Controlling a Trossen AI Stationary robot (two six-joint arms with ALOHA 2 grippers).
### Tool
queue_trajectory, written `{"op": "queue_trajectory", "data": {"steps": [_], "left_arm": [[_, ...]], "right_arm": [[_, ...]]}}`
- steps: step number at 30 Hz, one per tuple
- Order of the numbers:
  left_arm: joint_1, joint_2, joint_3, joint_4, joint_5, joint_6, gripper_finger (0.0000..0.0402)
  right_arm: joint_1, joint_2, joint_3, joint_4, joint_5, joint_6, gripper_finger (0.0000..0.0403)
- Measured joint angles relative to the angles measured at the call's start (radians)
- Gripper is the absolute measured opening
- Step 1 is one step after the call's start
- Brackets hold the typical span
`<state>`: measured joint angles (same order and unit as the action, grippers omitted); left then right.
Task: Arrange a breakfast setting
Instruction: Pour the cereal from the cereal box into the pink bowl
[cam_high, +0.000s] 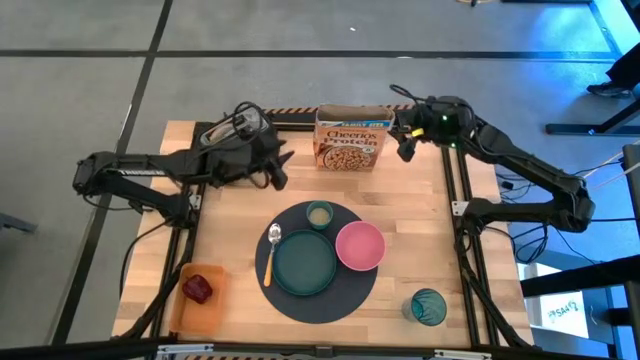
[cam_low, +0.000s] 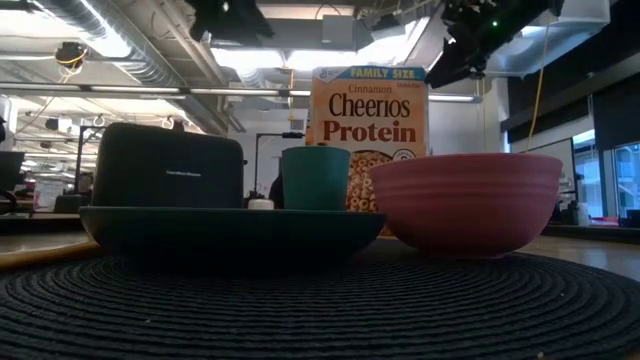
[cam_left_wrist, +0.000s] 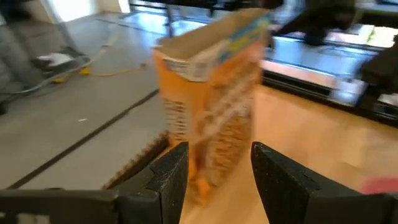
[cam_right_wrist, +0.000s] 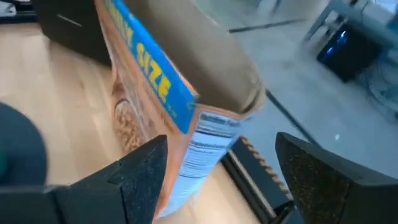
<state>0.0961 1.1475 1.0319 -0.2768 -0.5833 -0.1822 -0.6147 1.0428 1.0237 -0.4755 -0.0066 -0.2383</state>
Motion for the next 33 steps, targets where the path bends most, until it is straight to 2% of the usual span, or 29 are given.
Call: {"op": "queue_trajectory", "data": {"steps": [2, 6, 11, 18, 23, 30, 33], "left_arm": [[0.068, 0.02, -0.001, -0.012, 0.05, 0.008, 0.0173], [0.232, 0.074, -0.001, -0.007, 0.265, 0.062, 0.0196], [0.378, 0.167, -0.001, 0.005, 0.429, 0.218, 0.0251], [0.479, 0.356, -0.001, 0.183, 0.749, 0.375, 0.0318], [0.502, 0.481, -0.001, 0.294, 0.78, 0.402, 0.0335], [0.529, 0.602, -0.001, 0.381, 0.815, 0.402, 0.033], [0.529, 0.64, -0.001, 0.45, 0.876, 0.402, 0.0328]], "right_arm": [[-0.008, -0.004, 0.0, -0.012, -0.006, 0.004, 0.0289], [-0.008, -0.03, 0.0, -0.037, -0.008, 0.007, 0.0289], [-0.03, -0.052, 0.0, -0.12, -0.015, 0.024, 0.0289], [-0.034, -0.074, 0.0, -0.197, -0.021, 0.115, 0.0289], [-0.034, -0.098, 0.0, -0.203, -0.039, 0.186, 0.0289], [-0.034, -0.126, 0.0, -0.208, -0.039, 0.274, 0.0289], [-0.034, -0.129, 0.0, -0.215, -0.047, 0.309, 0.0289]]}}
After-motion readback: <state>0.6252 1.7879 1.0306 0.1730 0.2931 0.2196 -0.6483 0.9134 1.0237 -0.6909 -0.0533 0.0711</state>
